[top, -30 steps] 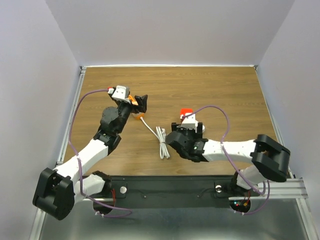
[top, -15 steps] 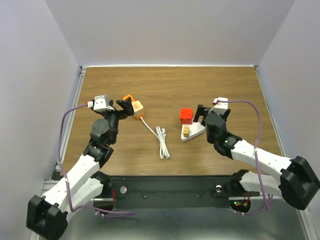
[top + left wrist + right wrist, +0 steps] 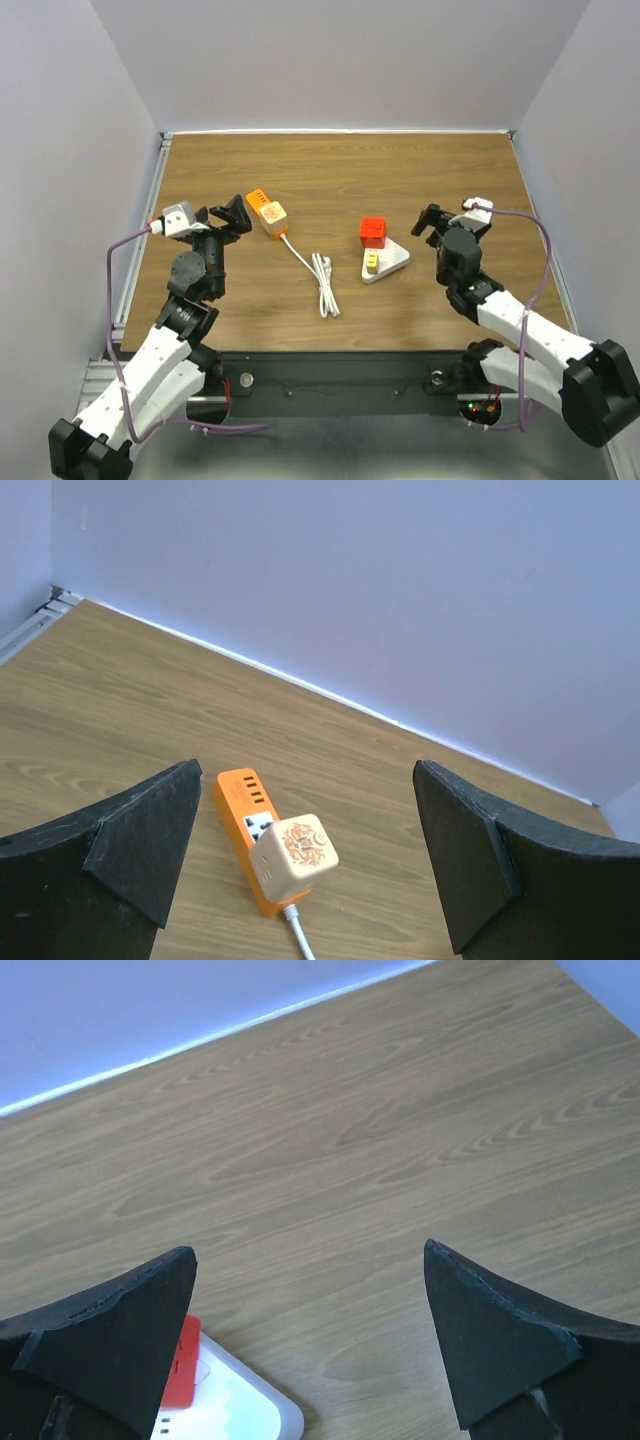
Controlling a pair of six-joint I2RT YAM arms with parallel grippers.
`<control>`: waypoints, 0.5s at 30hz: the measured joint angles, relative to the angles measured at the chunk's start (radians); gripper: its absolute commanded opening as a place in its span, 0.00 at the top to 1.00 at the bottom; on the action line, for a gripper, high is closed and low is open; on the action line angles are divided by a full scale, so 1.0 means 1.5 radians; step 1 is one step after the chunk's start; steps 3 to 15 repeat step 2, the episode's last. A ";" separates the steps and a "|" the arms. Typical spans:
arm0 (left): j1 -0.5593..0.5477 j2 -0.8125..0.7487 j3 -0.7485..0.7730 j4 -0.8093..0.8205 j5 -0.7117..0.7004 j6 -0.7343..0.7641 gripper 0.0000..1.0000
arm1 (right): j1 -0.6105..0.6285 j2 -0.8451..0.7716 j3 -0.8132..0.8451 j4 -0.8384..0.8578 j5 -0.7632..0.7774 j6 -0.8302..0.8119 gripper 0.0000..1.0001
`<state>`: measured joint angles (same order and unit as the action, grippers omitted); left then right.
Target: Insert the plug
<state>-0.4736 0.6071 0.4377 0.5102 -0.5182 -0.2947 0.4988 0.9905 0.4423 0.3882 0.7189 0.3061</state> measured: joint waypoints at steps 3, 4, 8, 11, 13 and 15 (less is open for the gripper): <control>0.000 0.000 0.000 -0.004 -0.011 -0.002 0.01 | 0.000 -0.006 0.000 0.010 0.000 0.001 0.00; 0.000 0.000 0.000 -0.004 -0.011 -0.002 0.01 | 0.000 -0.006 0.000 0.010 0.000 0.001 0.00; 0.000 0.000 0.000 -0.004 -0.011 -0.002 0.01 | 0.000 -0.006 0.000 0.010 0.000 0.001 0.00; 0.000 0.000 0.000 -0.004 -0.011 -0.002 0.01 | 0.000 -0.006 0.000 0.010 0.000 0.001 0.00; 0.000 0.000 0.000 -0.004 -0.011 -0.002 0.01 | 0.000 -0.006 0.000 0.010 0.000 0.001 0.00; 0.000 0.000 0.000 -0.004 -0.011 -0.002 0.01 | 0.000 -0.006 0.000 0.010 0.000 0.001 0.00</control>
